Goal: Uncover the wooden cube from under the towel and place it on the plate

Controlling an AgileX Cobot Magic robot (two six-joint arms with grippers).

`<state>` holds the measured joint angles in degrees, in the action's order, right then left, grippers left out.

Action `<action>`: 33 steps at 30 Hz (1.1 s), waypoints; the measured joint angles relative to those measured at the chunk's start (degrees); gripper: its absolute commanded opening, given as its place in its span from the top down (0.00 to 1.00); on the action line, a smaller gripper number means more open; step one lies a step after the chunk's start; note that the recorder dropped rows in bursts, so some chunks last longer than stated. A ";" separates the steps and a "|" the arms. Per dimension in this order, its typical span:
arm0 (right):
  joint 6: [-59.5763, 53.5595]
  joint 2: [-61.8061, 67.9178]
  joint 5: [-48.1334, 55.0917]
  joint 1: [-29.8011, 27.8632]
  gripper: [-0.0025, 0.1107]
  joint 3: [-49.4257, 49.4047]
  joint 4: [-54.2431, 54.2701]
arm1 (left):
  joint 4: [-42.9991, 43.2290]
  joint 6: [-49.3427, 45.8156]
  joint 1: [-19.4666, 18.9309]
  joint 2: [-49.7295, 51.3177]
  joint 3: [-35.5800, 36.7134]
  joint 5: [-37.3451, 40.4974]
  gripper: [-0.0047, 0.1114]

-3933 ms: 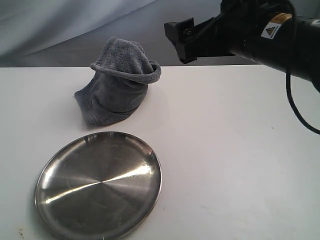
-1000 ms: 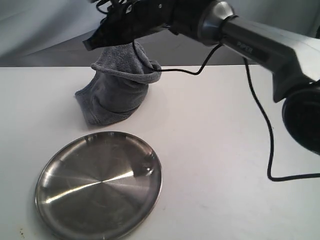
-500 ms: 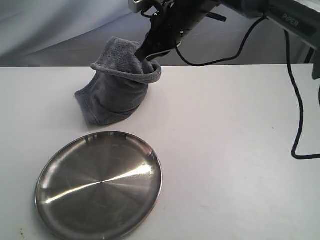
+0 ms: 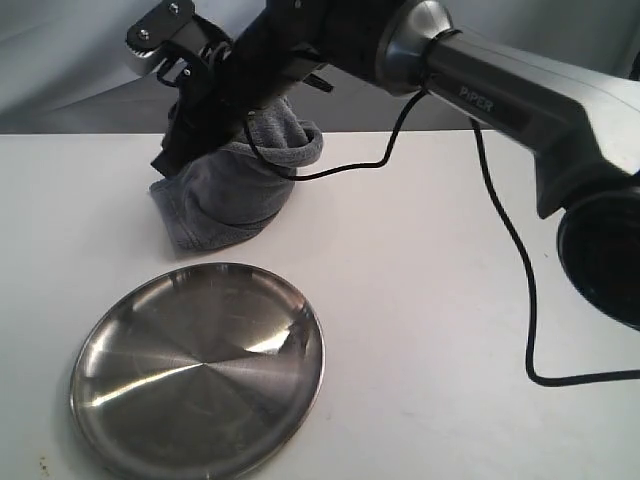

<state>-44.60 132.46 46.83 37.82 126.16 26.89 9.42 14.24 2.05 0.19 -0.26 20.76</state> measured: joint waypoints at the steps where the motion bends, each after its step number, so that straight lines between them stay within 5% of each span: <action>1: -0.09 -0.02 -3.20 0.16 0.98 0.00 0.00 | 0.00 0.00 0.00 0.00 0.00 0.00 0.96; 12: 13.04 0.07 -15.30 -3.96 0.98 0.00 -1.06 | 0.00 0.00 0.00 0.00 0.00 0.00 0.96; 24: 10.84 0.07 3.01 -7.55 0.98 0.00 -11.60 | 0.00 0.00 0.00 0.00 0.00 0.00 0.96; 26: 12.80 0.07 2.37 -7.55 0.89 0.00 -13.52 | 0.00 0.00 0.00 0.00 0.00 0.00 0.96; 28: 13.15 0.07 0.95 -7.55 0.68 0.00 -14.03 | 0.00 0.00 0.00 0.00 0.00 0.00 0.96; 31: 13.29 0.07 -1.54 -7.55 0.13 0.00 -14.12 | 0.00 0.00 0.00 0.00 0.00 0.00 0.96; 33: 13.29 0.07 -3.06 -7.55 0.05 0.00 -13.74 | 0.00 0.00 0.00 0.00 0.00 0.00 0.96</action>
<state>-31.31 132.53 43.77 30.27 126.16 13.15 9.42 14.24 2.05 0.19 -0.26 20.76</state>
